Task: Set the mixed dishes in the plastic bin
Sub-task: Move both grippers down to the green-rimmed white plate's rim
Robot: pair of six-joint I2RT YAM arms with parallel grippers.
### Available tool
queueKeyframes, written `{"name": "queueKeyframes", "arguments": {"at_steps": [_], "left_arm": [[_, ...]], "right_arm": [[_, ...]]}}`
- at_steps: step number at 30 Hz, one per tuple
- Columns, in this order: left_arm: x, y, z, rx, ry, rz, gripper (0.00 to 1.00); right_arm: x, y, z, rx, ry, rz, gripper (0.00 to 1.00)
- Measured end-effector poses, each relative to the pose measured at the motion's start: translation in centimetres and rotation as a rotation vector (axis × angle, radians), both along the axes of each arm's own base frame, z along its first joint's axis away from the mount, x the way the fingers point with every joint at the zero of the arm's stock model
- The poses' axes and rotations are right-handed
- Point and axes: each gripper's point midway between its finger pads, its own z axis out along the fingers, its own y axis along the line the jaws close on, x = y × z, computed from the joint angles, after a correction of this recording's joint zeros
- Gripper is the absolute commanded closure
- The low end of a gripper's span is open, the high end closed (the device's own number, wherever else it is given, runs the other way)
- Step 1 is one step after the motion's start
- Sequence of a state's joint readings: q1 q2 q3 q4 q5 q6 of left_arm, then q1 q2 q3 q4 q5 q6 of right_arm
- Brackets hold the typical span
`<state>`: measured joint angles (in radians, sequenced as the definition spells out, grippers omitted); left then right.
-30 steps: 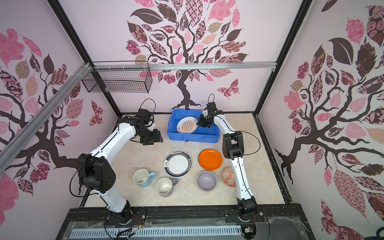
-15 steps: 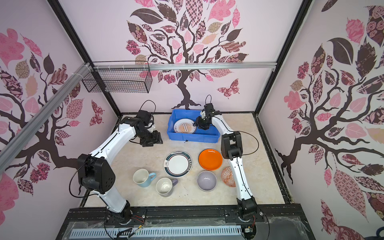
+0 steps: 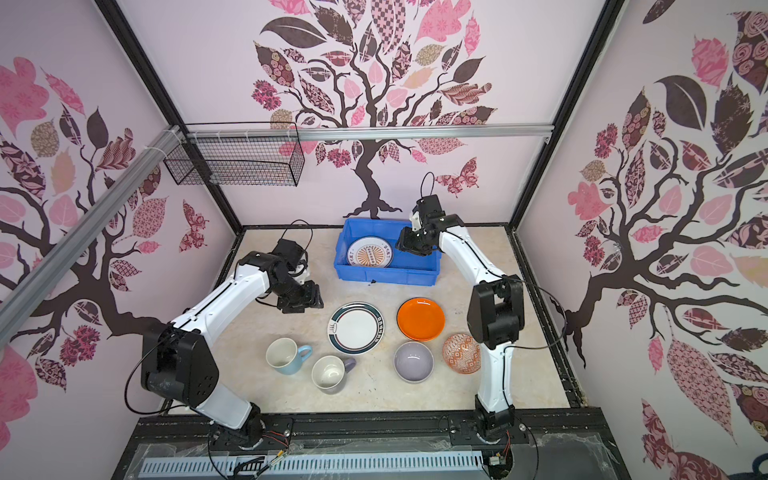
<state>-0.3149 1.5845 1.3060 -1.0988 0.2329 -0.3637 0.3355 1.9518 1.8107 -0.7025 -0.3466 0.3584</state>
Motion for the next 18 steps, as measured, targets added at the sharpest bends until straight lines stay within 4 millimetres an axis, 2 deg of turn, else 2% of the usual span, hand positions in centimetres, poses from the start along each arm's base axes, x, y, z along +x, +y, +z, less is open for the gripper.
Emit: {"name": "queueKeyframes", "arguments": {"at_steps": [2, 4, 6, 9, 12, 18], "left_arm": [[-0.9, -0.5, -0.6, 0.001, 0.010, -0.017, 0.36], [-1.7, -0.9, -1.1, 0.002, 0.022, -0.031, 0.37], [-2.2, -1.1, -1.5, 0.000, 0.025, -0.035, 0.37], [-2.8, -1.0, -2.0, -0.001, 0.028, -0.031, 0.37], [-3.1, -0.9, -2.5, 0.001, 0.032, -0.031, 0.37], [-3.3, -1.0, -3.5, 0.002, 0.033, -0.036, 0.37]], "right_arm": [[-2.8, 1.9, -0.8, -0.006, 0.019, 0.051, 0.53], [-5.5, 3.4, -2.7, -0.016, 0.064, 0.090, 0.53], [-8.7, 4.8, -5.5, -0.036, 0.133, 0.132, 0.53], [-12.2, 5.5, -8.9, -0.072, 0.224, 0.158, 0.52], [-14.3, 5.7, -10.5, -0.091, 0.276, 0.166, 0.52], [-16.3, 5.6, -10.5, -0.083, 0.275, 0.152, 0.52]]}}
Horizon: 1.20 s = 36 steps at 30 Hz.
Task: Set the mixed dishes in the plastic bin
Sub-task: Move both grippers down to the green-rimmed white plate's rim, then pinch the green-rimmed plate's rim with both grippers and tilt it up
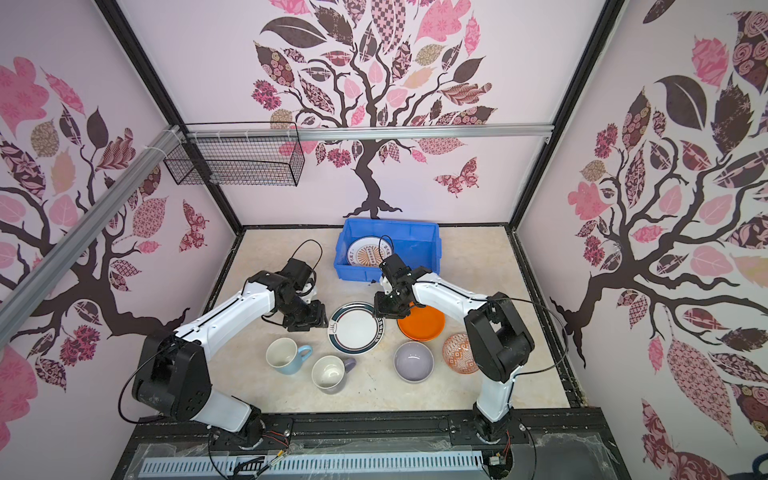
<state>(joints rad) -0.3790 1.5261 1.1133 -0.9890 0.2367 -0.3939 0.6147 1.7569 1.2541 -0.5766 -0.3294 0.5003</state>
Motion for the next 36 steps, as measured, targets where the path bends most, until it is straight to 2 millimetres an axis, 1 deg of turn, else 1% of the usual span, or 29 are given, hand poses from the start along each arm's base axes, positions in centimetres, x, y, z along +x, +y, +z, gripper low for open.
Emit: {"name": "queueKeyframes", "arguments": {"at_steps": [3, 8, 12, 18, 23, 31, 36], "left_arm": [[0.1, -0.2, -0.4, 0.000, 0.000, -0.004, 0.37], [0.4, -0.4, -1.2, 0.004, 0.009, -0.006, 0.39], [0.7, -0.6, -2.1, 0.013, 0.020, -0.009, 0.39], [0.9, -0.2, -3.6, 0.053, 0.048, -0.008, 0.40], [1.1, 0.0, -4.8, 0.086, 0.077, -0.006, 0.43], [1.6, -0.1, -5.6, 0.099, 0.096, -0.007, 0.45], [1.6, -0.1, -6.3, 0.108, 0.116, -0.009, 0.48]], "right_arm": [[-0.8, -0.4, -0.1, 0.003, 0.009, -0.015, 0.52], [-1.7, -0.5, -1.2, -0.005, 0.034, -0.025, 0.52], [-2.3, 0.0, -1.5, -0.006, 0.042, -0.014, 0.52], [-2.6, 0.2, -1.8, -0.004, 0.050, -0.018, 0.52], [-2.7, 0.1, -2.4, -0.016, 0.066, -0.022, 0.52], [-2.9, -0.2, -3.7, -0.046, 0.098, -0.024, 0.52], [-3.0, -0.3, -4.9, -0.066, 0.125, -0.024, 0.53]]}}
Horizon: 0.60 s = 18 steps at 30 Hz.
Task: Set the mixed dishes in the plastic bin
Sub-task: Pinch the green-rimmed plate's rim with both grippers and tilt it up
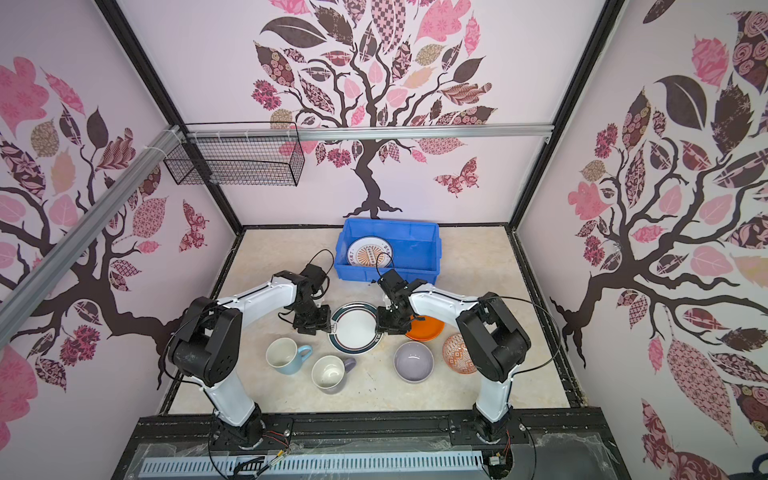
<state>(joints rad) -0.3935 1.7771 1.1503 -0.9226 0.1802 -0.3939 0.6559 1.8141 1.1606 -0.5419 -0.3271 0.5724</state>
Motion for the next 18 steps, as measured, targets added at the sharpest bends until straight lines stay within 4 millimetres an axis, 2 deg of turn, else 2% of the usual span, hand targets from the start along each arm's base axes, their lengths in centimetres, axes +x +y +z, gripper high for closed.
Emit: {"name": "queueKeyframes", "arguments": {"at_steps": [8, 18], "left_arm": [[0.2, -0.2, -0.4, -0.001, 0.010, -0.005, 0.60], [0.2, -0.5, -0.9, -0.012, 0.025, -0.007, 0.64]], "right_arm": [[0.2, 0.4, -1.0, -0.002, 0.022, 0.004, 0.54], [0.2, 1.2, -1.3, 0.036, 0.036, 0.015, 0.56]]}}
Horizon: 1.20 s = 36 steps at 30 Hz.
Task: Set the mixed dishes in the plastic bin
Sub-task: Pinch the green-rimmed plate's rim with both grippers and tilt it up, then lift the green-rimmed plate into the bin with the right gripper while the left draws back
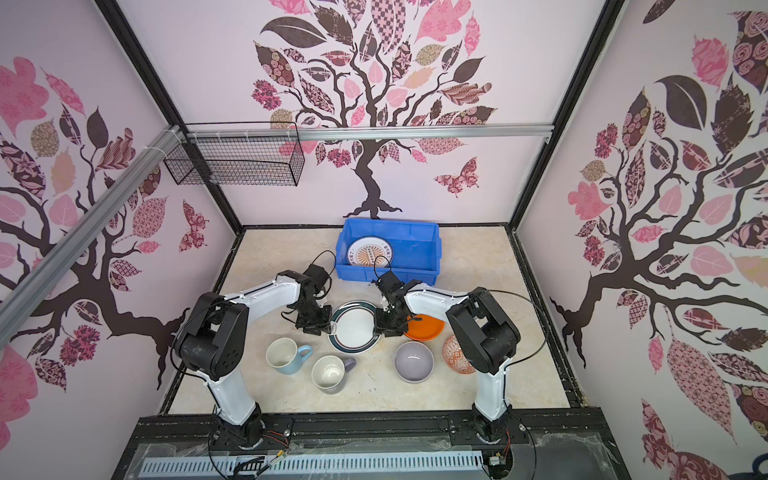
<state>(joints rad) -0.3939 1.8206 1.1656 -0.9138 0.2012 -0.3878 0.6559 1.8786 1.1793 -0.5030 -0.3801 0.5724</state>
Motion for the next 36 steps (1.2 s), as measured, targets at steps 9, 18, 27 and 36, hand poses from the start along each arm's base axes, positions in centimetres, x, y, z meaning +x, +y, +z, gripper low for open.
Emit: {"name": "queueKeyframes", "arguments": {"at_steps": [9, 18, 27, 36], "left_arm": [[-0.1, -0.1, -0.5, -0.005, 0.014, 0.000, 0.65], [-0.1, -0.2, -0.6, -0.007, 0.019, -0.008, 0.63], [0.0, 0.0, 0.5, 0.002, 0.000, -0.023, 0.32], [4.0, -0.4, 10.4, -0.064, -0.266, 0.003, 0.02]], "right_arm": [[1.0, 1.4, 1.0, 0.092, -0.027, 0.005, 0.65], [1.8, 2.0, 1.8, 0.167, -0.025, 0.002, 0.86], [2.3, 2.0, 3.0, 0.232, -0.008, 0.005, 0.90], [4.8, 0.1, 5.8, 0.227, -0.041, -0.050, 0.89]]}}
